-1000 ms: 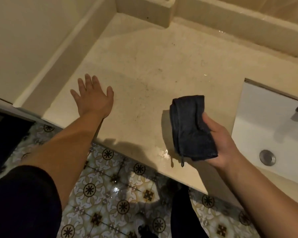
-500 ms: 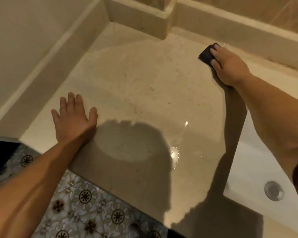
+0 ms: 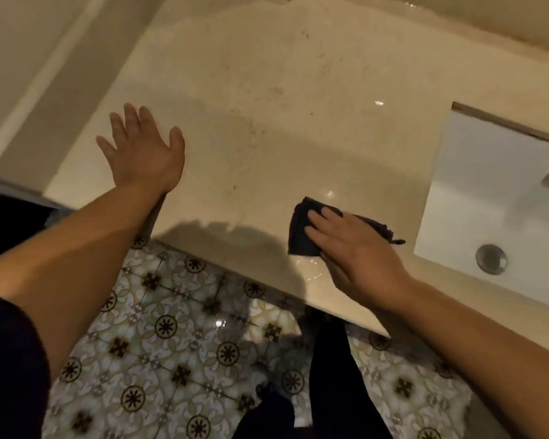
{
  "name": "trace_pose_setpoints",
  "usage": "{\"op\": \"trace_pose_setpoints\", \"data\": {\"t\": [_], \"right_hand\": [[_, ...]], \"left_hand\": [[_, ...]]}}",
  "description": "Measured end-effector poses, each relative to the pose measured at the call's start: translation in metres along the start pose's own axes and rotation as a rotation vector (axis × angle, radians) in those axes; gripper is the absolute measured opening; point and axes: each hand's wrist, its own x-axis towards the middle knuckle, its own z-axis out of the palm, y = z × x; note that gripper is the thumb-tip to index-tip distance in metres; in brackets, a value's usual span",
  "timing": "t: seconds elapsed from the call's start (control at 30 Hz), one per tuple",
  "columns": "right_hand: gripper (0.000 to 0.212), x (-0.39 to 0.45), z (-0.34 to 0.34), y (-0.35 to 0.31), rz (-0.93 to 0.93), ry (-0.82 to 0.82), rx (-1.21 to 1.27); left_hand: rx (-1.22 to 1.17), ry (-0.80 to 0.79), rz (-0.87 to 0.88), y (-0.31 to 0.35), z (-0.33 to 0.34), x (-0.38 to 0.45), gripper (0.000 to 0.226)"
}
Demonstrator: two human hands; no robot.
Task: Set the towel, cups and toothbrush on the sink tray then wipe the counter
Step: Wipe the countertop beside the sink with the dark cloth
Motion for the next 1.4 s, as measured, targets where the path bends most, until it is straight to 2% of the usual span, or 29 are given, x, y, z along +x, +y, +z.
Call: {"op": "trace_pose_setpoints", "data": {"t": [0.17, 0.27, 0.33, 0.43, 0.5, 0.53, 0.6, 0.67, 0.77, 0.93, 1.03, 1.13, 1.23, 1.33, 1.4], "right_hand": [[0.057, -0.031, 0.031, -0.069, 0.028, -0.027, 0.124], [0.051, -0.04, 0.045, -0.092, -0.01, -0.02, 0.295], [0.041, -0.046, 0.053, -0.105, 0.173, -0.047, 0.656], [0.031, -0.045, 0.053, -0.115, 0.683, -0.103, 1.583], [0.037, -0.042, 0.051, -0.114, 0.862, -0.057, 2.138], [0.043, -0.039, 0.047, -0.113, 0.93, -0.024, 2.301], [0.054, -0.032, 0.033, -0.109, 0.994, 0.015, 2.409], [0.051, -0.023, 0.014, -0.099, 0.966, 0.024, 2.339], [0.041, -0.008, -0.028, -0.069, 0.809, 0.087, 2.253], [0.054, 0.038, -0.119, 0.022, 0.727, 0.489, 1.899], [0.037, 0.079, -0.162, 0.085, 0.632, 0.605, 1.498], [0.032, 0.122, -0.179, 0.159, 0.655, 0.609, 1.017], [0.032, 0.159, -0.163, 0.225, 0.675, 0.452, 0.53], [0.043, 0.178, -0.125, 0.272, 0.463, 0.172, 0.001], [0.049, 0.185, -0.113, 0.285, 0.361, 0.12, -0.2]], "left_hand": [[0.034, -0.038, -0.004, 0.0, 0.0, 0.002, 0.079], [0.022, -0.041, -0.003, 0.001, 0.0, 0.004, 0.079], [0.024, -0.036, -0.005, 0.0, 0.002, 0.005, 0.079], [0.027, -0.034, -0.007, -0.001, 0.002, 0.005, 0.079], [0.03, -0.036, -0.005, 0.001, 0.001, 0.005, 0.079], [0.028, -0.038, -0.004, 0.002, 0.0, 0.005, 0.079], [0.024, -0.04, -0.006, 0.003, -0.002, 0.005, 0.079], [0.027, -0.041, -0.004, 0.003, -0.003, 0.004, 0.078], [0.024, -0.046, -0.002, 0.004, -0.003, 0.002, 0.077], [0.016, -0.027, 0.004, 0.003, -0.003, 0.0, 0.076], [0.019, -0.007, -0.001, 0.002, 0.0, 0.002, 0.076], [0.025, 0.011, -0.005, 0.001, 0.004, 0.006, 0.077], [0.039, 0.027, -0.011, -0.001, 0.006, 0.008, 0.076], [0.033, 0.038, -0.019, -0.001, 0.008, 0.007, 0.075], [0.037, 0.05, -0.01, -0.002, 0.008, 0.007, 0.074]]}}
